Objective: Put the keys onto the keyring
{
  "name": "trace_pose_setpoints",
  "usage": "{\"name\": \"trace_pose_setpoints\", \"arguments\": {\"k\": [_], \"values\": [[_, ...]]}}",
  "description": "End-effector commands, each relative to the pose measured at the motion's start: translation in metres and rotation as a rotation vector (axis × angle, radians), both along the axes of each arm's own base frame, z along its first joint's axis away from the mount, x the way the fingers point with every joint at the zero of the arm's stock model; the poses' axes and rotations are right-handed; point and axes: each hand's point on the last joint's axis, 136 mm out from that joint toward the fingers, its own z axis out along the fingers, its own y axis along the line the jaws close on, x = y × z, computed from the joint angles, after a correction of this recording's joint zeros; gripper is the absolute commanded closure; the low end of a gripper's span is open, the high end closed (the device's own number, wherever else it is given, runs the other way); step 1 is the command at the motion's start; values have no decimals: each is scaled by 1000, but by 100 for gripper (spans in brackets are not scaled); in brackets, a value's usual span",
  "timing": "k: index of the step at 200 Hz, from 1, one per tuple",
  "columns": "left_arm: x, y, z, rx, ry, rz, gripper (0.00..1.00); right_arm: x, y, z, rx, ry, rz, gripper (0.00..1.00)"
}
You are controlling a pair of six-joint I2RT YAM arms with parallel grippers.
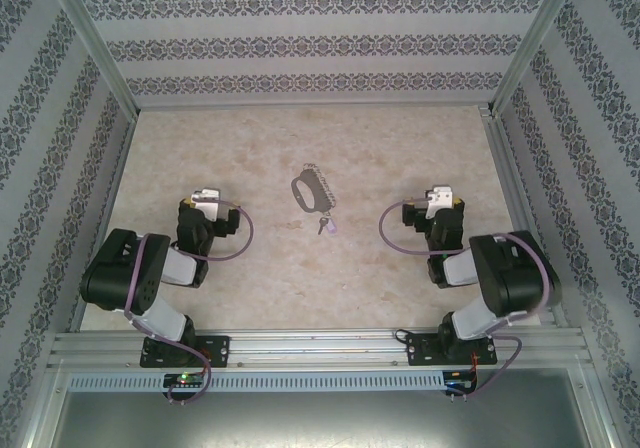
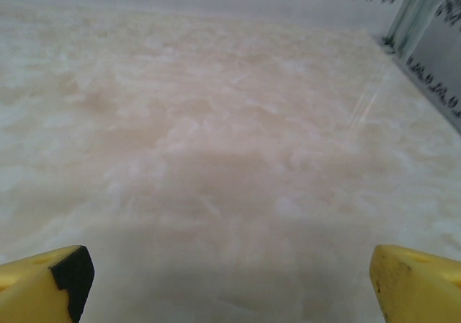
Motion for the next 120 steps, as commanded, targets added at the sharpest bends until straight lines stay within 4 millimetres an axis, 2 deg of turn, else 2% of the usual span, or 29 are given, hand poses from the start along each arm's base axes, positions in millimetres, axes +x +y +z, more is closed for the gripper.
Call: {"name": "trace_pose_setpoints", "arguments": {"k": [1, 17, 26, 28, 35, 120], "values": [[18, 3, 17, -47, -23, 6, 0, 14, 11, 37, 25, -96, 71, 2], [24, 9, 15, -73, 1, 17, 0, 31, 3, 36, 71, -78, 47, 2], [25, 11, 13, -88, 20, 17, 0, 28, -6, 27, 115, -25, 21, 2], [25, 11, 13, -91, 23, 17, 0, 34, -9, 33, 120, -35, 13, 2], [26, 12, 13, -101, 23, 14, 0, 35, -13, 35, 137, -23, 3, 2], [27, 17, 11, -138, 39, 16, 0, 35, -15, 36, 90, -38, -43, 2]]}}
